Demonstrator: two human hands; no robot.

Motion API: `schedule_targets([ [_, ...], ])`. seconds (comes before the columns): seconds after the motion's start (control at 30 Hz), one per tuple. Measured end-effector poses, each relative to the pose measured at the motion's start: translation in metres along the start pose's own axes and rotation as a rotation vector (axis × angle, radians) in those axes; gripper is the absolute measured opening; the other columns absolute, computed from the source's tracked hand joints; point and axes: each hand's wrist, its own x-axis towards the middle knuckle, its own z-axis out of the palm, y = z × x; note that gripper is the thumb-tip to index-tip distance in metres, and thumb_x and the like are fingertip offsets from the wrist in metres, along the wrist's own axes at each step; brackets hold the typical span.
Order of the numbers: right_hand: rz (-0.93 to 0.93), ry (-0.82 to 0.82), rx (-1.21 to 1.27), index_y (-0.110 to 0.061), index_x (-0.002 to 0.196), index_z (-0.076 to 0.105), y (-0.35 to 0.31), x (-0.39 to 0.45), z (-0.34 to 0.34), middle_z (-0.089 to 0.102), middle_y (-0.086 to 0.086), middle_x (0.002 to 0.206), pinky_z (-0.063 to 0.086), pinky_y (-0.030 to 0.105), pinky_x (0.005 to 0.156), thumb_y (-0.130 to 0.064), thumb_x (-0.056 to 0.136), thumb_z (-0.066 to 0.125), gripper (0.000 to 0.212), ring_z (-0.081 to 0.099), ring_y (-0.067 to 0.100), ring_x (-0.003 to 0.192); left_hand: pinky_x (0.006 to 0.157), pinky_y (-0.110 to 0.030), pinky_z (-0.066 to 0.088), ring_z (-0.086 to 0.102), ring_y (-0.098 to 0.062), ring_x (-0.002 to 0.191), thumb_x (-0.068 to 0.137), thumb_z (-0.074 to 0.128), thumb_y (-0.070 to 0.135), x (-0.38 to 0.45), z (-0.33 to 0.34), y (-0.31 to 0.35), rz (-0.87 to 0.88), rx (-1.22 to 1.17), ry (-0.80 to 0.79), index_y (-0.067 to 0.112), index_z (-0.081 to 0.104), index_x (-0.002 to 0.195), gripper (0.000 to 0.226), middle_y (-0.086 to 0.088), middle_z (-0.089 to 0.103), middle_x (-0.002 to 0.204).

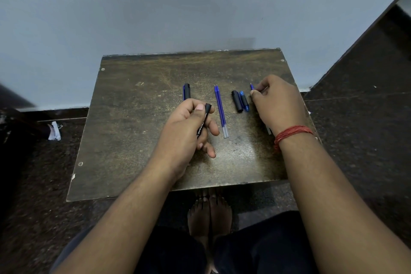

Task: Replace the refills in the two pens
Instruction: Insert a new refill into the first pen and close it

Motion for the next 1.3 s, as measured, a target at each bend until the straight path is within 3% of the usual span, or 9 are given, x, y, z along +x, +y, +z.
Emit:
schedule_targets([
  [0.3,-0.089,0.115,0.145,-0.025,0.089,0.064,-0.015,-0.005,-0.013,0.064,-0.007,0.086,0.055,0.039,0.074,-0.03,0.093,0.061,0.007,0.062,0.017,0.082,0.04,-0.027,0.046,0.033,-0.01,0.039,0.105,0.042,0.022,0.001,-0.001,0.0,0.007,-0.005,0.009,0.007,0.057,0.1,0.021,-0.007,0.063,0.067],
  [0.43,-0.265,-0.005,-0.034,-0.024,0.087,0.065,-0.032,-0.019,-0.005,0.065,-0.007,0.086,0.049,0.036,0.079,-0.032,0.092,0.062,0.009,0.059,0.021,0.091,0.04,-0.027,0.046,0.033,-0.009,0.038,0.105,0.042,0.022,0.003,-0.002,0.0,0.014,-0.012,0.021,0.007,0.057,0.1,0.022,-0.007,0.063,0.067],
  [0.57,-0.354,-0.027,-0.174,-0.025,0.087,0.064,-0.045,-0.031,0.01,0.066,-0.005,0.089,0.044,0.041,0.087,-0.033,0.091,0.062,0.009,0.057,0.024,0.098,0.039,-0.026,0.046,0.033,-0.009,0.037,0.106,0.042,0.021,0.003,-0.002,0.0,0.018,-0.016,0.031,0.006,0.056,0.1,0.022,-0.006,0.063,0.066],
  [0.93,-0.311,-0.061,-0.246,-0.023,0.094,0.065,-0.044,-0.031,0.019,0.068,0.0,0.098,0.042,0.043,0.089,-0.03,0.09,0.061,0.009,0.057,0.028,0.104,0.039,-0.025,0.045,0.033,-0.009,0.037,0.106,0.041,0.018,0.002,-0.001,0.003,0.01,-0.013,0.048,0.005,0.056,0.1,0.021,-0.006,0.062,0.065],
  [1.07,-0.321,-0.023,-0.245,-0.022,0.091,0.061,-0.046,-0.035,0.019,0.069,0.0,0.092,0.042,0.04,0.085,-0.02,0.089,0.058,0.004,0.057,0.029,0.101,0.038,-0.025,0.045,0.031,-0.01,0.037,0.106,0.04,0.017,0.001,0.001,0.005,0.004,-0.012,0.057,0.001,0.053,0.102,0.021,-0.005,0.062,0.064],
  [1.2,-0.357,0.011,-0.271,-0.022,0.087,0.045,-0.05,-0.04,0.021,0.068,0.003,0.086,0.032,0.039,0.076,-0.016,0.086,0.057,0.013,0.057,0.031,0.097,0.037,-0.025,0.045,0.031,-0.009,0.037,0.107,0.039,0.017,0.001,0.001,0.005,0.0,-0.018,0.065,-0.005,0.05,0.107,0.024,-0.004,0.062,0.063],
  [1.3,-0.368,0.046,-0.312,-0.019,0.094,0.048,-0.053,-0.042,0.023,0.068,0.004,0.085,0.026,0.04,0.074,-0.018,0.084,0.06,0.016,0.059,0.033,0.095,0.037,-0.024,0.044,0.03,-0.009,0.036,0.107,0.038,0.016,0.001,0.003,0.007,0.005,-0.029,0.068,-0.003,0.051,0.107,0.023,-0.004,0.061,0.062],
])
